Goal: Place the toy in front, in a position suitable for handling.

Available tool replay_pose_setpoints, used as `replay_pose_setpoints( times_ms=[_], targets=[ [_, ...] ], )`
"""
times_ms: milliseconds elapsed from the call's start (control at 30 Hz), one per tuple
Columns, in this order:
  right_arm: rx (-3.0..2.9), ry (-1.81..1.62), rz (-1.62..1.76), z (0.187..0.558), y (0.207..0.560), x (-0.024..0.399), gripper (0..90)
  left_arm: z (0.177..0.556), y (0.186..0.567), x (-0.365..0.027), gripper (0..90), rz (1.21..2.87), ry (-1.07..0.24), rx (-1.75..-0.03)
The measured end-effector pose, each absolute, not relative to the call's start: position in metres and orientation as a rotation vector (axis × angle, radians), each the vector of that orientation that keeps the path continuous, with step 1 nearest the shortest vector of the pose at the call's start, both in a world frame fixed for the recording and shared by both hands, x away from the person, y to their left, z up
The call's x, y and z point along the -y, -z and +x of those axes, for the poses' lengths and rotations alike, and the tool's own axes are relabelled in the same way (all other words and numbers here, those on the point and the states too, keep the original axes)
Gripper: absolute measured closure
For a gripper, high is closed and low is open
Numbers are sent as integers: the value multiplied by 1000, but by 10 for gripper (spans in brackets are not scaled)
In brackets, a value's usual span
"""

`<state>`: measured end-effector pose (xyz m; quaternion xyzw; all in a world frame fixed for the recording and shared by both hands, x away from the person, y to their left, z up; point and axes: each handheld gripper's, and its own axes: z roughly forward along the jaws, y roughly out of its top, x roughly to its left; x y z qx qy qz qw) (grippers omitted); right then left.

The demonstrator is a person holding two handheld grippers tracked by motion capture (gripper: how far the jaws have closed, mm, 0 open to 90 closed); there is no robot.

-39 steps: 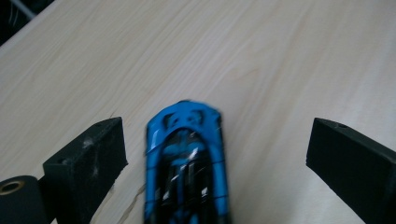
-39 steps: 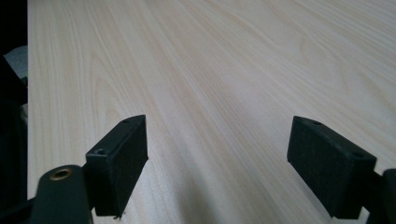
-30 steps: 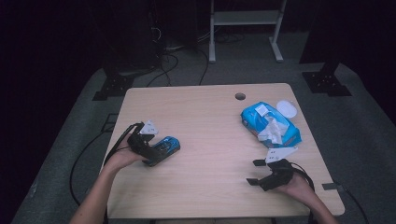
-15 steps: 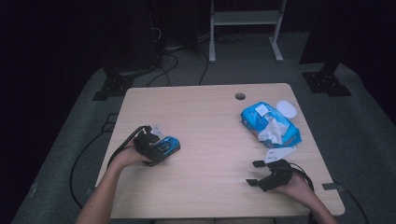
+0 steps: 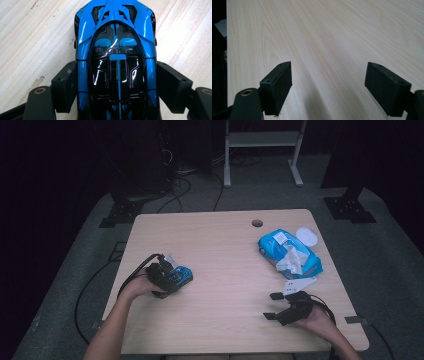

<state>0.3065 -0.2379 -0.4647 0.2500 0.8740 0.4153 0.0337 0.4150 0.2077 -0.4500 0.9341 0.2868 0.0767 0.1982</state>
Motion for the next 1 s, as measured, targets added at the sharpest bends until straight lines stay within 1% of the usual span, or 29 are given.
replay_pose_setpoints(
  times_ms=[233, 267, 467, 1000],
  targets=[
    [-2694, -1276, 761, 307, 465, 237, 210, 416, 448, -211, 255, 2593, -197, -803],
    [-2694, -1277, 761, 307, 465, 237, 210, 416, 446, -212, 277, 2574, -192, -801],
    [-2698, -1271, 763, 307, 466, 236, 210, 416, 445, -211, 279, 2608, -199, -780],
    [-2688, -1280, 765, 307, 465, 236, 204, 412, 441, -217, 280, 2583, -228, -774]
  ],
)
